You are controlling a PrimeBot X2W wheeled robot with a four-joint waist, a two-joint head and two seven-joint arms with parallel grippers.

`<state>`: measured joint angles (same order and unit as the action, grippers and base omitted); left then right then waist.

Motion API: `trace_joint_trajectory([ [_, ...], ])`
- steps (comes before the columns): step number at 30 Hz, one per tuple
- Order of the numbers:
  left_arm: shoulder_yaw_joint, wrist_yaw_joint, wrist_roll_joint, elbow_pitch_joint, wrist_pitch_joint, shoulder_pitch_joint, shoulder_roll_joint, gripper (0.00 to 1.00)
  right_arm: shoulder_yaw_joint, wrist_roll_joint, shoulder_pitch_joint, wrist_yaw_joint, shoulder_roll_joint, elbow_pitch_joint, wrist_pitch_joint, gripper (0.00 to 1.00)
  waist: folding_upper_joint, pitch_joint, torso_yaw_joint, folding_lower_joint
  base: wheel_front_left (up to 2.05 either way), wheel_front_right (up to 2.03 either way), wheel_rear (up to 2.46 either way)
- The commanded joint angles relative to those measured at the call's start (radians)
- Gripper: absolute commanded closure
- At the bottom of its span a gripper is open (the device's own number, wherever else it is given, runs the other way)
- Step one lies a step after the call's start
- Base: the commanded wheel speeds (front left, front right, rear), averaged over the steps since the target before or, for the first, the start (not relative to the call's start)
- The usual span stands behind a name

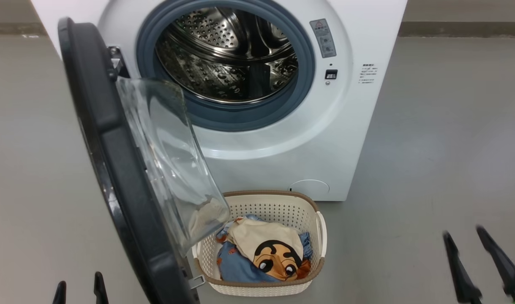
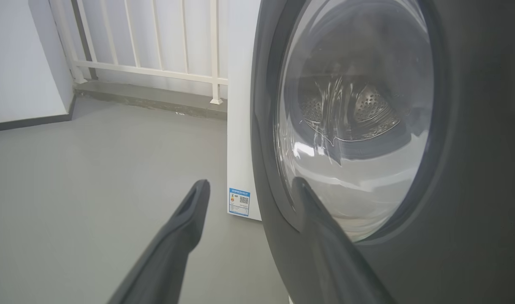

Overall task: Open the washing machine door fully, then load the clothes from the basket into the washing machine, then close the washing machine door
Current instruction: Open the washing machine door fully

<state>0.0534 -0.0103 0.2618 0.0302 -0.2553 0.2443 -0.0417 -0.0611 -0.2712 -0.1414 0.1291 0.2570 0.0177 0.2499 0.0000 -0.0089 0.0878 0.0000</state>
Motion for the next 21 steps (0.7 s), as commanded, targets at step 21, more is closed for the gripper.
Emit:
trace_joint_trajectory([
  [21, 0.077, -0.001, 0.009, 0.026, -0.006, 0.01, -0.009, 0.0, -0.121, 0.159, -0.076, 0.002, -0.114, -0.022, 0.012, 0.0, 0.0, -0.023, -0.048, 0.0, 0.0, 0.0, 0.0],
])
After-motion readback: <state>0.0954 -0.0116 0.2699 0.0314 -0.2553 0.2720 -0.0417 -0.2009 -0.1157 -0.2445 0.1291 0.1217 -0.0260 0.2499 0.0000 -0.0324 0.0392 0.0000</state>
